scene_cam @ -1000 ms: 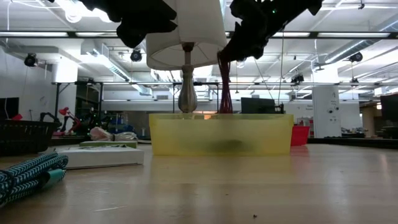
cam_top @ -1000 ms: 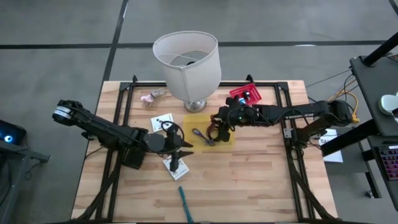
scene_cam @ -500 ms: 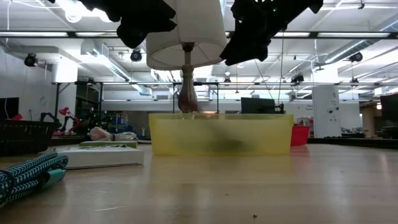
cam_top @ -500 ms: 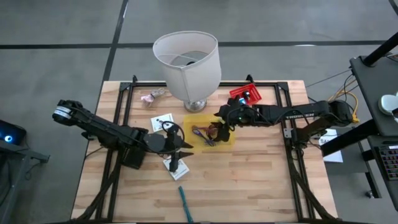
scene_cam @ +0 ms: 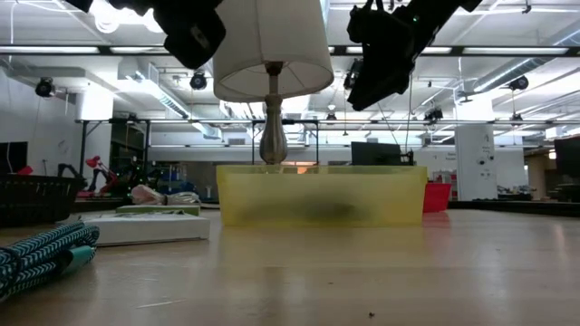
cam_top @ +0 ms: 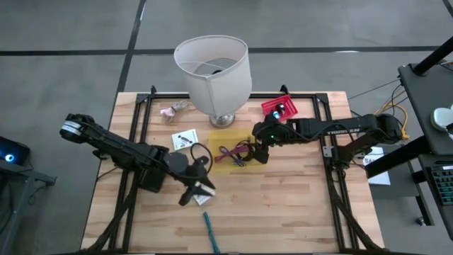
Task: Pick and place items into bin
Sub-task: Put the blue USB cable into the yellow bin
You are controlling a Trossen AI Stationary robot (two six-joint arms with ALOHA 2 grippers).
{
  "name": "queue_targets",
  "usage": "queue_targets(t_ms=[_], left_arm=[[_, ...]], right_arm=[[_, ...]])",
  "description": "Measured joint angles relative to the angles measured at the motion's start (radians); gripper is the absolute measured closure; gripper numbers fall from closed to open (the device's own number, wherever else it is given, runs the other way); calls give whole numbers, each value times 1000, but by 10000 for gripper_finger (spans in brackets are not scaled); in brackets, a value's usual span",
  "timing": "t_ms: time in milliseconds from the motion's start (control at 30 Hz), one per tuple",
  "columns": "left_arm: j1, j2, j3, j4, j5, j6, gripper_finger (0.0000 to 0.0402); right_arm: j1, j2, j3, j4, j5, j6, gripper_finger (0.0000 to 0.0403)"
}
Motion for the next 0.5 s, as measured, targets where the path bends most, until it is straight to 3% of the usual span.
queue_targets(t_ms=[133,500], left_arm=[[-40,38,0,1,72,105,289],[-99,248,21,-5,78,279,289]], right_arm=[[0,0,0,2,0,2,213],[1,0,-1,2,-23,5,213]])
